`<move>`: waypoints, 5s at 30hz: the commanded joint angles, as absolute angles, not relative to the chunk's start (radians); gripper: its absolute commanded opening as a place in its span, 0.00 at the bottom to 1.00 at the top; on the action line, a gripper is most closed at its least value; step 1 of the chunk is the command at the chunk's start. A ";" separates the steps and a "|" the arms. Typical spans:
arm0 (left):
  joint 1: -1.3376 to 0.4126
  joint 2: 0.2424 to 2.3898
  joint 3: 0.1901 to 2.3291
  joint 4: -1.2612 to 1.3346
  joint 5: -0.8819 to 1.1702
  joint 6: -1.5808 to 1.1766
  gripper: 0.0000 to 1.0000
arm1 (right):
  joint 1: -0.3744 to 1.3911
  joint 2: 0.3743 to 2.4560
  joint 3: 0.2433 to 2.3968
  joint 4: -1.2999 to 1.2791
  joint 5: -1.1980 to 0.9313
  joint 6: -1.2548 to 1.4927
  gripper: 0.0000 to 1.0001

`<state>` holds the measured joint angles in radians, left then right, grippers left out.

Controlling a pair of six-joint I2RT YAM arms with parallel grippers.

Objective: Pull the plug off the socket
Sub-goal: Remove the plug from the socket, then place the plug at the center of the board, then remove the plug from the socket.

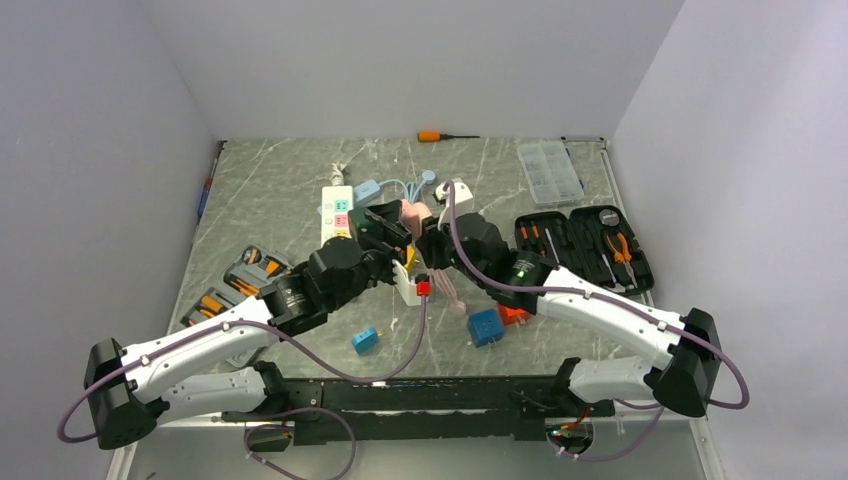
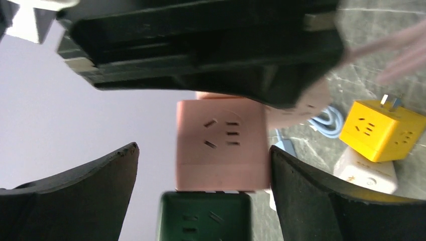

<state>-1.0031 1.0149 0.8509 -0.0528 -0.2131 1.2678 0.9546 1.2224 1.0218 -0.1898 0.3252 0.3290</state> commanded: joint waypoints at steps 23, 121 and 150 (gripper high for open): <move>-1.004 0.976 0.794 -0.038 -0.259 1.453 0.26 | 1.098 1.188 1.122 -0.144 0.562 0.365 0.00; -1.235 1.483 0.950 -0.232 0.158 0.646 0.99 | 0.419 1.316 0.892 -0.141 0.194 0.497 1.00; -0.528 1.281 1.556 -1.334 0.216 0.616 0.99 | 1.194 1.163 0.720 -0.289 0.191 0.364 1.00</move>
<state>-0.5472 1.2663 1.5051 -1.2869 0.3061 0.6941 1.1385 1.0882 0.7029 -0.2611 0.0944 0.3592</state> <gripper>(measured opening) 0.994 0.997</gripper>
